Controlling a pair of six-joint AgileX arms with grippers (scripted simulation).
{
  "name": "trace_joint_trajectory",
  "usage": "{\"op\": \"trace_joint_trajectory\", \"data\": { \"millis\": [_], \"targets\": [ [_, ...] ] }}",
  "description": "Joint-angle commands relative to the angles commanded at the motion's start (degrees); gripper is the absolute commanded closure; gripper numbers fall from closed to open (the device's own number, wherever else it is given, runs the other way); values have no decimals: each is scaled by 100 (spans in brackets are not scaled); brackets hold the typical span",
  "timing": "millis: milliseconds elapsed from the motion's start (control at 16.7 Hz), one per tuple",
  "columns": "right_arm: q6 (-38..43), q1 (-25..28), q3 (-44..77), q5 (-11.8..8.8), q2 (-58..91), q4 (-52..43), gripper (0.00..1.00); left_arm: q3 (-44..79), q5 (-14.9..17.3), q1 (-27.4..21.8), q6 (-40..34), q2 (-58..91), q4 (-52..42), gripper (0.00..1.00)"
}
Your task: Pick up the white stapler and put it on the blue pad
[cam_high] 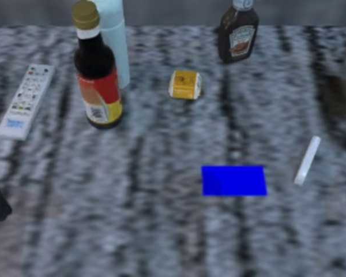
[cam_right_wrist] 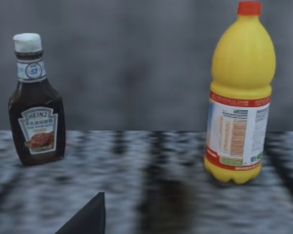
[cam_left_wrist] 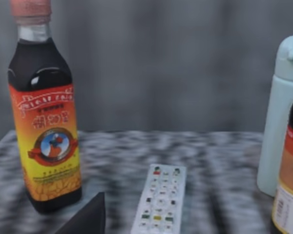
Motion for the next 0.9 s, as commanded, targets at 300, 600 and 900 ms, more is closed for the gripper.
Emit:
{"op": "trace_joint_trajectory", "data": {
  "millis": [300, 600, 900],
  "targets": [
    [175, 75, 354, -15, 355, -270, 0, 0, 0, 0, 0, 0, 0, 0],
    [931, 339, 2025, -20, 2172, -1460, 0, 0, 0, 0, 0, 0, 0, 0],
    [1965, 692, 4307, -6, 5278, -3188, 0, 0, 0, 0, 0, 0, 0, 0]
  ]
}}
